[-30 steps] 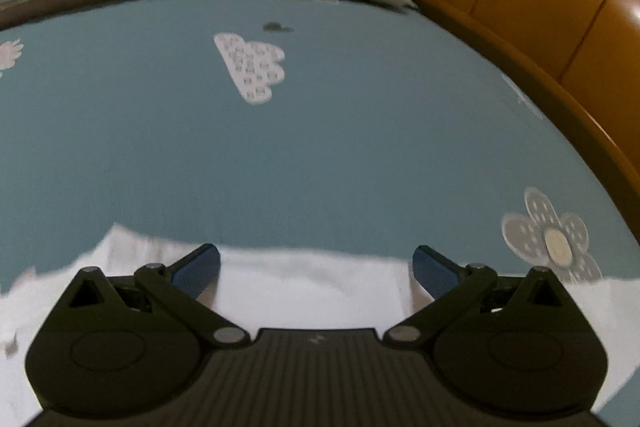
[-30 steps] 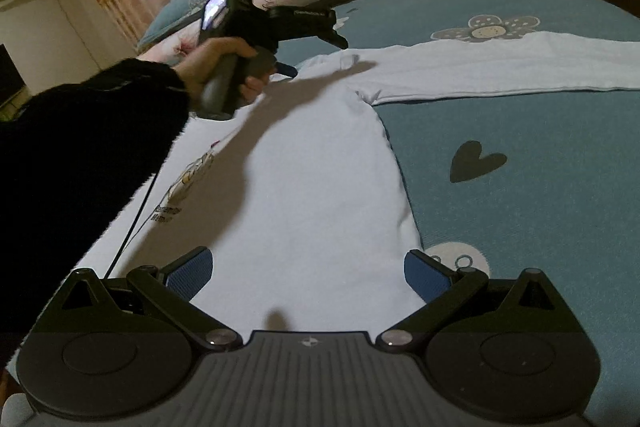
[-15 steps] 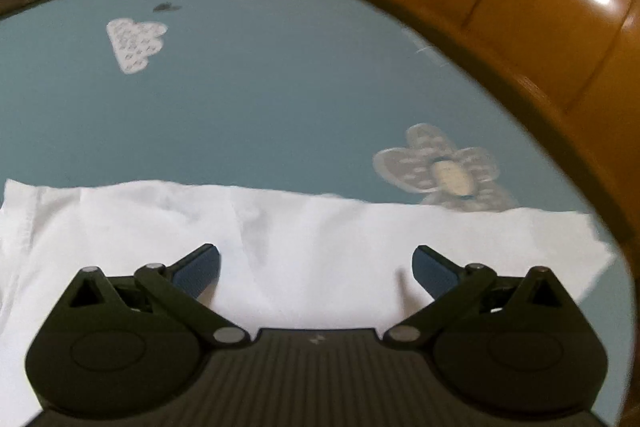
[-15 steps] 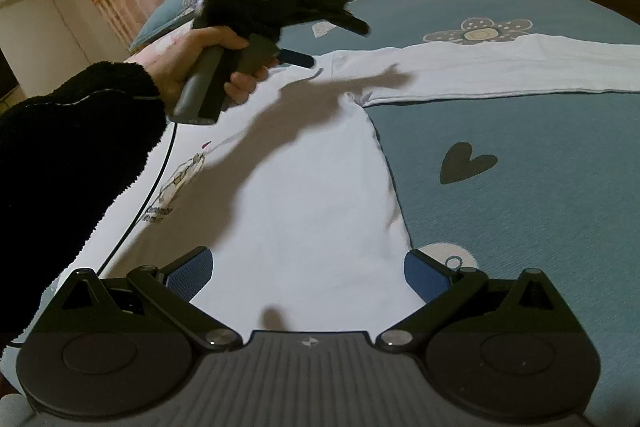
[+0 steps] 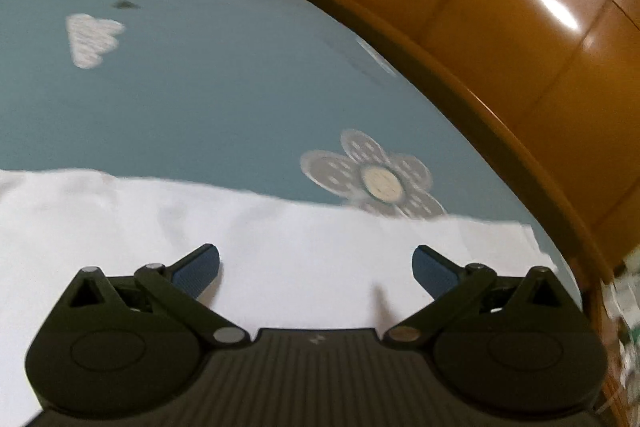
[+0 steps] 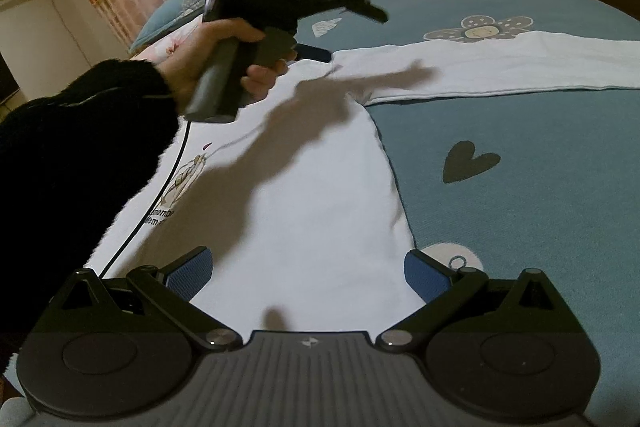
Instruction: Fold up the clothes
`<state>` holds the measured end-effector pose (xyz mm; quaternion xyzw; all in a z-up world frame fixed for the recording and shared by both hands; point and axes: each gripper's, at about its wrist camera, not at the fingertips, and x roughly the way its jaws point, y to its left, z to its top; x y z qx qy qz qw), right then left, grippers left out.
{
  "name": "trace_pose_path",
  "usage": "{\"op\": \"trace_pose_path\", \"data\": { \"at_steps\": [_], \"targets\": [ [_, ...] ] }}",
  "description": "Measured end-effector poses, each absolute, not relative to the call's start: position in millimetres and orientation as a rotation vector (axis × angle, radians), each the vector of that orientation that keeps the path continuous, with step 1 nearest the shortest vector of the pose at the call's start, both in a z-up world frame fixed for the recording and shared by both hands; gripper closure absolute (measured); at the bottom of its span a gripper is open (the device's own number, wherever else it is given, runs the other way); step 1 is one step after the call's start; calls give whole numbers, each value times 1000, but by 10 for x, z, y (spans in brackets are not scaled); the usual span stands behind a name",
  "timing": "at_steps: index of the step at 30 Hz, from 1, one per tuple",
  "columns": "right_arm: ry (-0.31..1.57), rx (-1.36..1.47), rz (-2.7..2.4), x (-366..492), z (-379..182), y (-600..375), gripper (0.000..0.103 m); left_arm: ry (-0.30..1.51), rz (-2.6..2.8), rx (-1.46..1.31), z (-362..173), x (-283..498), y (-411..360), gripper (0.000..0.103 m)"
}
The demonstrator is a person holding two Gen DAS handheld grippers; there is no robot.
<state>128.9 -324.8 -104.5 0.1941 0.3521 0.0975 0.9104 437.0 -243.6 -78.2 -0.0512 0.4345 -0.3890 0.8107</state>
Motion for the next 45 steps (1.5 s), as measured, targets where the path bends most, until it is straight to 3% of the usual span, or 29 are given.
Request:
{"op": "trace_pose_path", "data": {
  "at_steps": [6,12,22,26,36,45],
  "targets": [
    [726,400,201,1275,-1047,-3264,0,873,-800,-26,-1023,4460,-2772,1],
    [727,416,198,1283,-1045,-3267,0,884,-708,-17,-903,4630,-2917,2],
    [684,342,179,1244,-991,-3176,0,875,-602,92,-73,3855,-2132,1],
    [660,324,156,1248,-993,-3196,0,916,-496,97,32,3458,-1673,1],
    [562,476,37,1171,-836,-3708,0,905,-242,102,-503,2348,-889,1],
    [584,488,175,2120,-380,-4578,0,874,-203,92,-804,2164,-723,1]
  ]
}}
